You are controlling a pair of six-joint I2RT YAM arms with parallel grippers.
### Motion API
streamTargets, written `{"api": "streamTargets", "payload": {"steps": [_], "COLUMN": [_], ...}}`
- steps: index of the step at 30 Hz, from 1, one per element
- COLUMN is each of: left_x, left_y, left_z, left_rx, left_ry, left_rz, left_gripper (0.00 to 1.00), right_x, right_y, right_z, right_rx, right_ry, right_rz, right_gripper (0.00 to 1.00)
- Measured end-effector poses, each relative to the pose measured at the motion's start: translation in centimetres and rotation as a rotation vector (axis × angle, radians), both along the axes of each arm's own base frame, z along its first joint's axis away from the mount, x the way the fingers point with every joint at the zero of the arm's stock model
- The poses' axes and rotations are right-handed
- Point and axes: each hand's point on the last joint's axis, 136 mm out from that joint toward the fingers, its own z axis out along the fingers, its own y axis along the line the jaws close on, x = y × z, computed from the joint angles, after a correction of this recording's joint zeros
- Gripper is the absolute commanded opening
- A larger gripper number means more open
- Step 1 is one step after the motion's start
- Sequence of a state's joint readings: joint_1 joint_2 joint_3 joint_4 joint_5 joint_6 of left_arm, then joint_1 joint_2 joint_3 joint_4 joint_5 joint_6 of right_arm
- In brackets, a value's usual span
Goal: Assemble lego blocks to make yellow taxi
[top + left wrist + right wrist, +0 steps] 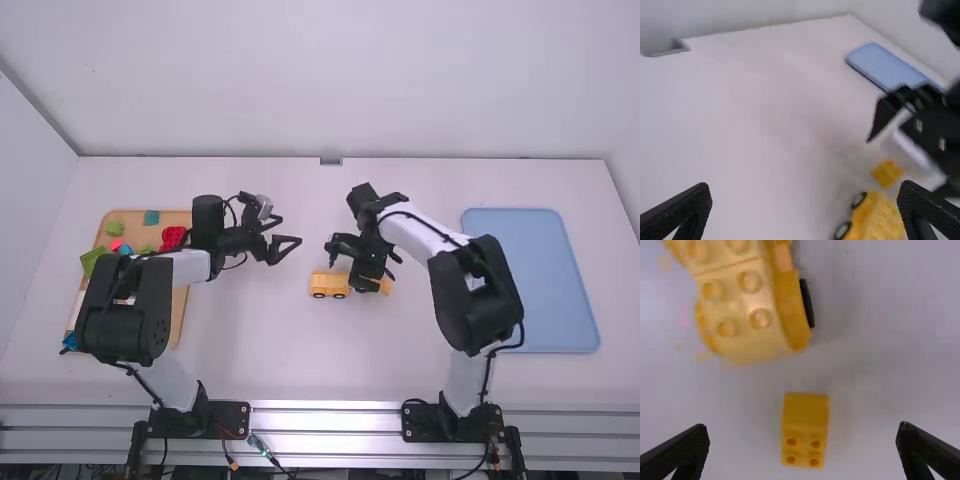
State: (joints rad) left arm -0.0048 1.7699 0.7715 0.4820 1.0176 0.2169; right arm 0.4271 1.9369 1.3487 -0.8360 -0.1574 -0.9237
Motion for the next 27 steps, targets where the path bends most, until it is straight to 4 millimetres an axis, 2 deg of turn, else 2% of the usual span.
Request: {"api": "streamTargets", "payload": {"steps": [4, 6, 9, 10, 15, 20, 24, 27], "left_x": [-2.5, -3.4, -5.4, -5.4, -6.7, -7.3, -7.4, -7.7], "left_y": [-1.1, -1.7, -3.7, -3.8, -6.3, -6.9, -6.8, -6.9], "left_z": [-0.8, -1.1, -1.7, -1.7, -2.8, -5.1, -6.5, -6.7], "left_rx": [0.028, 0.043, 0.083, 0.085, 0.160, 0.193, 0.198, 0.174], "left_ry": [-0.063, -0.088, -0.177, -0.180, -0.285, -0.294, -0.274, -0.277], "left_rz": [-0.145, -0.195, -0.319, -0.323, -0.424, -0.468, -0.478, -0.491], "left_gripper": [0.99, 0.99, 1.00, 0.99, 0.99, 1.00, 0.99, 0.99], "right_x": [1.4, 1.4, 0.7, 0.6, -1.2, -2.9, -2.8, -2.7], "right_y": [-0.6, -1.2, -2.1, -2.1, -2.9, -3.3, -4.3, -4.7], "right_z": [2.9, 3.2, 1.8, 1.6, -1.7, -2.9, -3.1, -3.1], "right_rx": [0.192, 0.267, 0.395, 0.400, 0.538, 0.659, 0.705, 0.720], "right_ry": [-0.087, -0.110, -0.124, -0.124, -0.164, -0.225, -0.285, -0.303], "right_rz": [-0.027, -0.036, -0.038, -0.037, -0.038, -0.018, -0.046, -0.061], "right_gripper": [0.99, 0.99, 0.99, 0.99, 0.99, 0.99, 0.99, 0.99]}}
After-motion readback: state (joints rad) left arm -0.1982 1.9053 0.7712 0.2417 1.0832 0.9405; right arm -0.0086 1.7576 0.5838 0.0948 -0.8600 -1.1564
